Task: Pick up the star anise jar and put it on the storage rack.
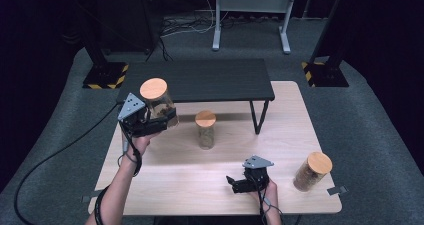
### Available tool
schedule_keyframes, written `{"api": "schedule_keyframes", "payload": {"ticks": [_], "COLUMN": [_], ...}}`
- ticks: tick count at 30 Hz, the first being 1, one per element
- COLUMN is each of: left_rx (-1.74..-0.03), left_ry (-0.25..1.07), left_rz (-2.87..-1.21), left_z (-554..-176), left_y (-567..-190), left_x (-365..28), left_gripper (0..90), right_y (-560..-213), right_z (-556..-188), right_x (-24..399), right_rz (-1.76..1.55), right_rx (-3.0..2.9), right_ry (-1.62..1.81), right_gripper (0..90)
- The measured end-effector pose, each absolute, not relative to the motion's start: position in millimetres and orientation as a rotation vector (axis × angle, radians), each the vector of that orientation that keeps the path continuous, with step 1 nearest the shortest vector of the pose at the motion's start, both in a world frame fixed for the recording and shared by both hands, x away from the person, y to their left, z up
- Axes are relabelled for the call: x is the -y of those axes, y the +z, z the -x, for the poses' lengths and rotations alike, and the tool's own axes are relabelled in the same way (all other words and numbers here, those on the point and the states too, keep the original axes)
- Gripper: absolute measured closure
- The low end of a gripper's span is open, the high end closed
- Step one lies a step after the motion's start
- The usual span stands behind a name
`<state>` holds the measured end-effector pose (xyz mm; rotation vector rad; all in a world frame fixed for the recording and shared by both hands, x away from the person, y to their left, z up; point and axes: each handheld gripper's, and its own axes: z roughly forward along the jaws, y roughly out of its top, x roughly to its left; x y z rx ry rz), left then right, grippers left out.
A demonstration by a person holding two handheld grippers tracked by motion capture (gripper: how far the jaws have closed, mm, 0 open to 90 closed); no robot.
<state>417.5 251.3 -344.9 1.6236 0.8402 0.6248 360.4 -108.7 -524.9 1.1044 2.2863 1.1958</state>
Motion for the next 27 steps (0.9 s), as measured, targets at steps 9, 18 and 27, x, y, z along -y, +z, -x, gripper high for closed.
{"api": "schedule_keyframes", "payload": {"ticks": [9,18,27], "left_rx": [-0.836,-0.832,-0.818], "left_ry": [0.625,0.626,0.623], "left_rz": [-1.617,-1.621,-1.627], "left_z": [-418.0,-419.2,-420.0], "left_y": [-339.4,-334.5,-325.2], "left_x": [-253.0,-253.9,-253.3], "left_gripper": [24.8,24.8,24.8], "right_y": [-525.0,-525.0,-525.0], "right_z": [-360.7,-360.3,-360.0], "right_x": [108.2,107.7,107.3], "right_rz": [-1.102,-1.1,-1.097], "right_rx": [-2.292,-2.289,-2.286], "right_ry": [1.189,1.182,1.176], "right_gripper": [1.9,2.0,2.0]}}
